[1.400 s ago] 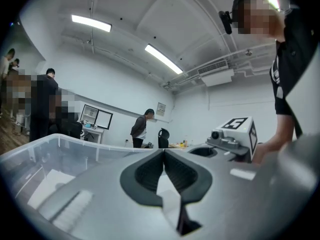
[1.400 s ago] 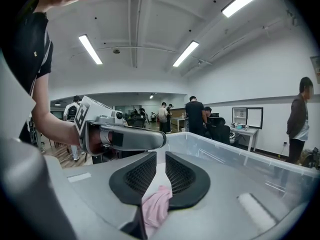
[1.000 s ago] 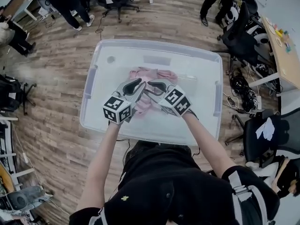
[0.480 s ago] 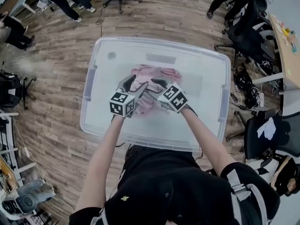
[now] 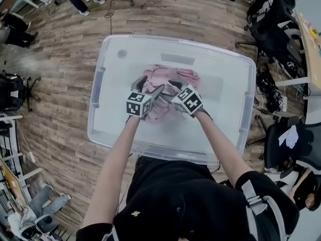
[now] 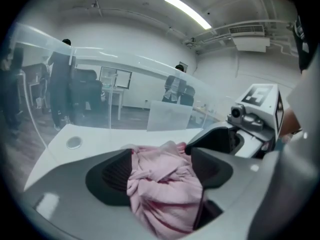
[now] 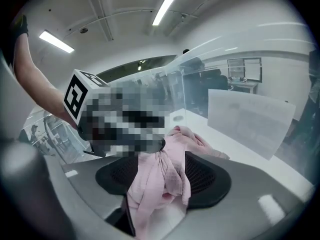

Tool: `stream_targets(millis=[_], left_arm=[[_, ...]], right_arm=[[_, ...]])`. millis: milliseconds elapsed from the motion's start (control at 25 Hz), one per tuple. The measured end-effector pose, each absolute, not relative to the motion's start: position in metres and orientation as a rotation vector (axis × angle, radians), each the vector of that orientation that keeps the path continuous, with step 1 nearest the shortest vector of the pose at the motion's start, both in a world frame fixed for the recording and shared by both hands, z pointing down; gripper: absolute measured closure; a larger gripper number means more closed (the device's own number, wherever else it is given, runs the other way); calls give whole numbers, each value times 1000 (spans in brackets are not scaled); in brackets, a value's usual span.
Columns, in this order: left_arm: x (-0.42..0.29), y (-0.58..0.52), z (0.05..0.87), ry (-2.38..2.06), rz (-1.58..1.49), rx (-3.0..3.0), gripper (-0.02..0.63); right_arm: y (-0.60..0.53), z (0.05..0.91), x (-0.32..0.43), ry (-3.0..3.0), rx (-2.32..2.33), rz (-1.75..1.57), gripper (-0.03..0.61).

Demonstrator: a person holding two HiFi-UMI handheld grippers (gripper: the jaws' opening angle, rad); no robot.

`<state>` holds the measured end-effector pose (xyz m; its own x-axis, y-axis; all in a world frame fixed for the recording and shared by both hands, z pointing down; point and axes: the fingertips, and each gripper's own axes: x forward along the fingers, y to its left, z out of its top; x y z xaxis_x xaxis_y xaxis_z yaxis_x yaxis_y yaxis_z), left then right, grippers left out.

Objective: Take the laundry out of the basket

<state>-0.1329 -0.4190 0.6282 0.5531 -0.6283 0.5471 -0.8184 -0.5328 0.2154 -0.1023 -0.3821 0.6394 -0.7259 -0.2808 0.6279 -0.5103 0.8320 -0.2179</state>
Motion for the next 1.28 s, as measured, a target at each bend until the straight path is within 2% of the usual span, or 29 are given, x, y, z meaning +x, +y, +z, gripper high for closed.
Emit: stream_targets(millis=[200,480,840,1280], left_arm=[[-146,-425,648,-1184,546,2266,200],[-154,-419,676,-1139,607,2206,134],[-142,-415,691,-1013,579,2188,129],[-134,-410,704,-901,526,2112,132]], right_arm=[[-385,654,-97,-2381,594,561,261],[-381,680,-93,-2315,577,644,161],[-379,709,-97,-2282,492,663,104],[-377,722,-107,-2306,357,698,95]])
